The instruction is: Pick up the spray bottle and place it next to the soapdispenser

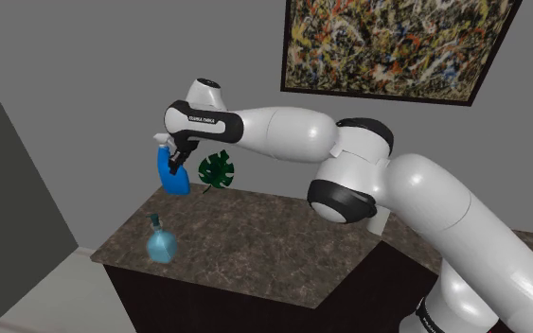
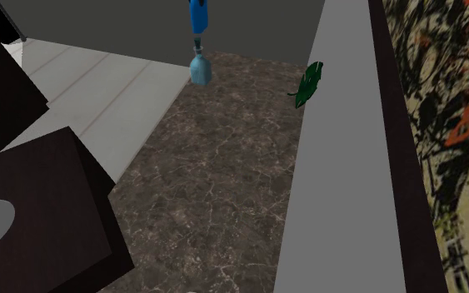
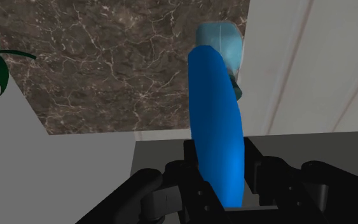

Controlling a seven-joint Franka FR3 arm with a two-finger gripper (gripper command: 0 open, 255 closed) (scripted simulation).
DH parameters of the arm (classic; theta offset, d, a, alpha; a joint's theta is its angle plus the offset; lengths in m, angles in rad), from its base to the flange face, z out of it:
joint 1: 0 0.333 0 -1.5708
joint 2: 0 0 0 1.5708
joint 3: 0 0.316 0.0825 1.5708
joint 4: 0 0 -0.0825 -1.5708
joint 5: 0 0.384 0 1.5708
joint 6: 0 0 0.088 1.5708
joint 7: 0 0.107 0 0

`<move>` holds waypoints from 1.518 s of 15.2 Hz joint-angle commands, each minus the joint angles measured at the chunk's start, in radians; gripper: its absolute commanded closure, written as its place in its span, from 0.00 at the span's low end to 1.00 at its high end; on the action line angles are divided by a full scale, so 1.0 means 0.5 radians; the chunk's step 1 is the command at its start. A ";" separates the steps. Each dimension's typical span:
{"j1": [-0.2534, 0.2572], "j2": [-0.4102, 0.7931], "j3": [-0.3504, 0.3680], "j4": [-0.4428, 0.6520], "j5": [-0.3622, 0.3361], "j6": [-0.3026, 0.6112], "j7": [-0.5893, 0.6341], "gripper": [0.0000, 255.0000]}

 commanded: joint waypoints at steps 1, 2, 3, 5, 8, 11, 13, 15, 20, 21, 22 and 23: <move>0.004 0.021 0.010 -0.014 0.012 0.033 -0.009 1.00; 0.007 0.027 0.016 -0.030 0.019 0.052 -0.019 1.00; 0.010 0.034 0.021 -0.045 0.026 0.071 -0.029 1.00; 0.015 0.048 0.033 -0.072 0.041 0.108 -0.049 1.00; 0.019 0.073 0.051 -0.106 0.064 0.161 -0.078 1.00; 0.019 0.102 0.071 -0.133 0.087 0.212 -0.105 1.00; 0.018 0.122 0.084 -0.147 0.103 0.245 -0.123 1.00; 0.016 0.144 0.099 -0.158 0.119 0.276 -0.140 1.00; 0.006 0.206 0.136 -0.173 0.158 0.351 -0.179 1.00; 0.004 0.219 0.143 -0.174 0.166 0.365 -0.187 1.00; 0.001 0.232 0.151 -0.174 0.173 0.379 -0.194 1.00; -0.002 0.246 0.159 -0.174 0.181 0.393 -0.201 1.00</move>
